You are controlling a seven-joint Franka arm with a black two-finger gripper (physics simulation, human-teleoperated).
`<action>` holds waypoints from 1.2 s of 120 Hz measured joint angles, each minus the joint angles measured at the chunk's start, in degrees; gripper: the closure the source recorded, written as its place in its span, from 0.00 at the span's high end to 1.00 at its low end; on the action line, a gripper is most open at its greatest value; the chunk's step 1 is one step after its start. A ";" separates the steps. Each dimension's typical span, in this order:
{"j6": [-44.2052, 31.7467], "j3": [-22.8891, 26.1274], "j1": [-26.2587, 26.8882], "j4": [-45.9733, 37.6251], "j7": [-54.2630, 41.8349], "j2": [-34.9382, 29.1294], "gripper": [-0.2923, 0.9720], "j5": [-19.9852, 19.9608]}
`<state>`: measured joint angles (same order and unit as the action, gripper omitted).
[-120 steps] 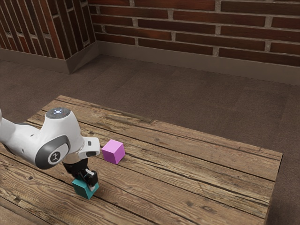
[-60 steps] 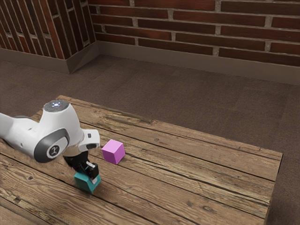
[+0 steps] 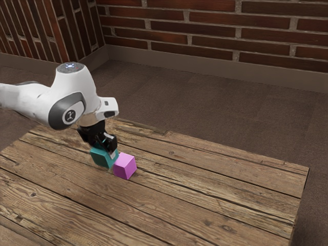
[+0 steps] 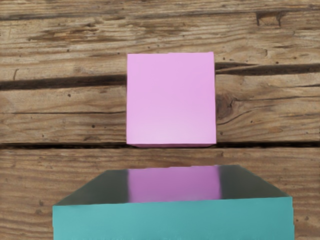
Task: Pick up the blue block with one arm, and put the blue block on the pink block with one arm
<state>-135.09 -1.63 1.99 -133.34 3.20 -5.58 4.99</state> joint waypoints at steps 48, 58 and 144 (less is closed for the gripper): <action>6.56 0.14 -0.03 12.06 0.01 10.07 0.45 0.18; 7.12 0.24 -0.03 13.41 -0.05 11.71 0.45 0.20; 9.22 0.65 0.03 19.72 -0.46 18.01 0.45 0.19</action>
<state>-125.87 -0.98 2.02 -113.61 2.74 12.43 5.18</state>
